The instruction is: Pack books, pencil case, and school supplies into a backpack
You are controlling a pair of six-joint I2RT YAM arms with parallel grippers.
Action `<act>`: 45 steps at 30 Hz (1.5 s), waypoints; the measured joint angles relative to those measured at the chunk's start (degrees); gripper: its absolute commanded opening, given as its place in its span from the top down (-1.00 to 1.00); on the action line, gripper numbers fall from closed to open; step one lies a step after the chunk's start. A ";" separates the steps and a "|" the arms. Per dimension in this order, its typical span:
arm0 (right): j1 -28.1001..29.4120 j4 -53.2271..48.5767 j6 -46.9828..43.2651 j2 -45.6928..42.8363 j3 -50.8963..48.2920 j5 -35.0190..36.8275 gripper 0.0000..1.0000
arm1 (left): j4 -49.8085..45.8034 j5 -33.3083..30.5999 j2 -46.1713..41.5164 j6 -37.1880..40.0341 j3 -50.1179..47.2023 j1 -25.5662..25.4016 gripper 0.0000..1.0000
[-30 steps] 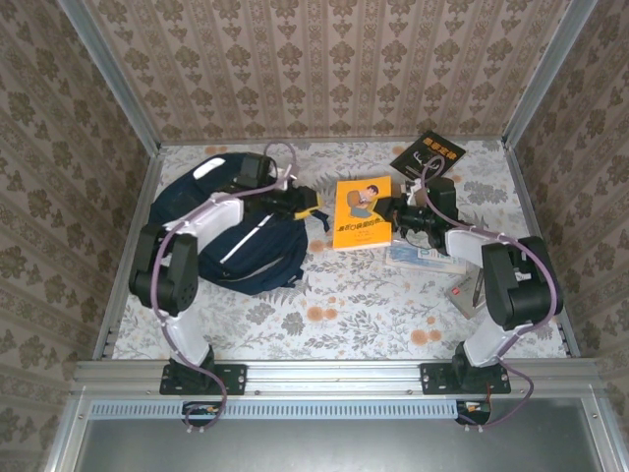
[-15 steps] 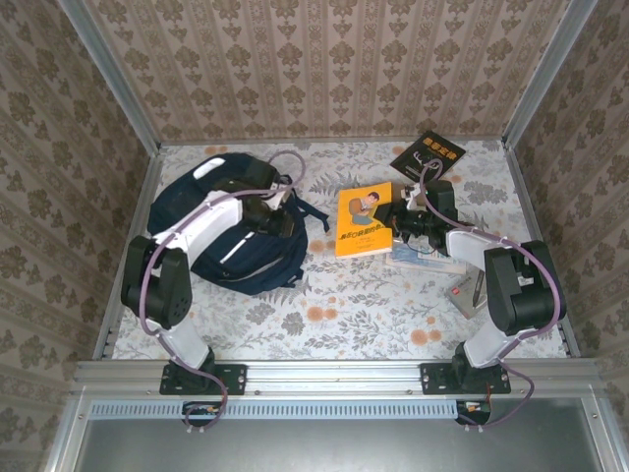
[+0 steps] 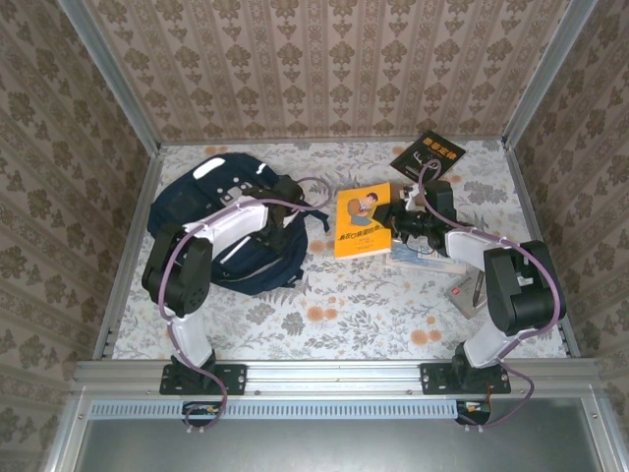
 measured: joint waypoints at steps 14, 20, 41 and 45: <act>10.86 14.86 5.64 0.00 -4.83 7.82 1.00 | -4.17 3.39 -2.08 0.59 6.75 1.46 1.00; 15.30 24.98 9.92 2.45 -4.90 13.99 1.00 | -6.75 10.43 -6.73 -1.22 13.99 6.19 1.00; 29.00 33.33 20.35 30.16 22.05 36.83 1.00 | -8.72 34.10 -7.32 -11.10 24.57 15.65 1.00; 30.60 33.31 22.45 36.85 30.21 40.87 1.00 | -8.61 35.34 -7.32 -12.07 24.57 15.69 1.00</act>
